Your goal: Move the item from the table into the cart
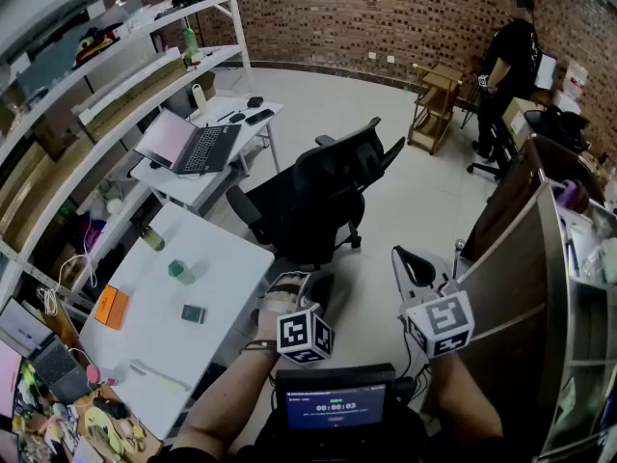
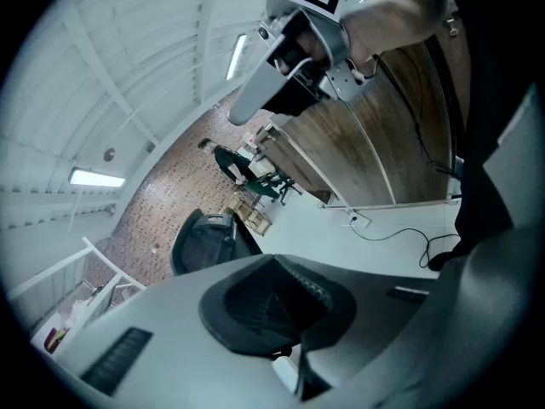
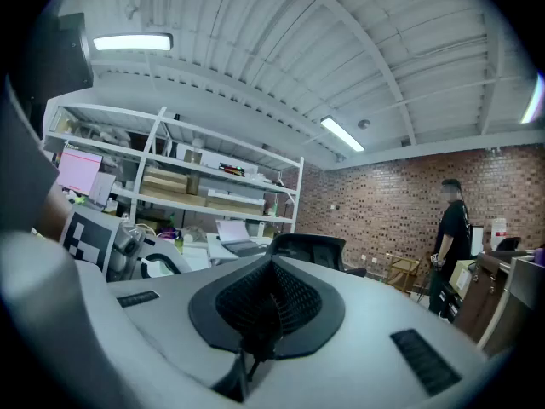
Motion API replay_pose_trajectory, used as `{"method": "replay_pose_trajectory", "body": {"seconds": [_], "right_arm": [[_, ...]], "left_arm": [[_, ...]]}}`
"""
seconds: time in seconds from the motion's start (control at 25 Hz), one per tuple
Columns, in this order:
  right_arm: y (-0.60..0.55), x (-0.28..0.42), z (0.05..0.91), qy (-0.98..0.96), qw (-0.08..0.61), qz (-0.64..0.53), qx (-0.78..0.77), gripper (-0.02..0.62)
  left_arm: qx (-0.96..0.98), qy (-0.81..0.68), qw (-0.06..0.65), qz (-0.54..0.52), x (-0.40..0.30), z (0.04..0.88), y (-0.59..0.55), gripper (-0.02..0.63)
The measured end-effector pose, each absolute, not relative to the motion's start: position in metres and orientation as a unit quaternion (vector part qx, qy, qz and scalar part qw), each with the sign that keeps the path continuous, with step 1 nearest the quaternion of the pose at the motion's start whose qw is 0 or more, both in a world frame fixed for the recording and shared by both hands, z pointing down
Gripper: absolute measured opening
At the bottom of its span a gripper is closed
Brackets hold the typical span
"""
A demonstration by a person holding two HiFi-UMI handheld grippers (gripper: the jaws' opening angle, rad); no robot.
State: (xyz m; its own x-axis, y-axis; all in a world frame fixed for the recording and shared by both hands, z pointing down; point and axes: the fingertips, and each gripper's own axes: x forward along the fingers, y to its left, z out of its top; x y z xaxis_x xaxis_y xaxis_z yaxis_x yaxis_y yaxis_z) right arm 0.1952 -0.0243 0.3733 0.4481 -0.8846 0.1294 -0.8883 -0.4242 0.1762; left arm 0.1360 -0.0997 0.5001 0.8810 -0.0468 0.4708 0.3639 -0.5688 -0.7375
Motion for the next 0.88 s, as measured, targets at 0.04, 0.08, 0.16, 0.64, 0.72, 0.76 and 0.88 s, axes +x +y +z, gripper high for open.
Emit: {"method": "replay_pose_trajectory", "body": {"seconds": [0.04, 0.08, 0.16, 0.64, 0.72, 0.76, 0.88], "right_arm": [[-0.026, 0.194, 0.373, -0.531, 0.104, 0.009, 0.841, 0.009], [-0.028, 0.193, 0.372, -0.537, 0.099, 0.009, 0.838, 0.009], [-0.036, 0.190, 0.369, -0.547, 0.092, 0.007, 0.832, 0.009], [-0.176, 0.121, 0.371, -0.702, 0.066, -0.005, 0.709, 0.009], [-0.210, 0.095, 0.373, -0.725, 0.054, -0.003, 0.687, 0.009], [-0.228, 0.080, 0.372, -0.737, 0.048, -0.003, 0.675, 0.009], [-0.286, 0.034, 0.369, -0.770, 0.044, -0.006, 0.637, 0.009]], "left_arm": [[-0.861, -0.085, 0.450, -0.223, 0.133, 0.494, -0.101, 0.014], [-0.866, -0.078, 0.442, -0.220, 0.131, 0.488, -0.103, 0.014], [-0.884, -0.063, 0.411, -0.215, 0.125, 0.475, -0.110, 0.014], [-0.934, 0.198, 0.201, -0.219, 0.001, 0.430, -0.236, 0.012], [-0.929, 0.257, 0.167, -0.206, -0.041, 0.428, -0.269, 0.012], [-0.929, 0.283, 0.141, -0.193, -0.064, 0.425, -0.286, 0.012], [-0.921, 0.356, 0.052, -0.149, -0.131, 0.415, -0.342, 0.012]]}}
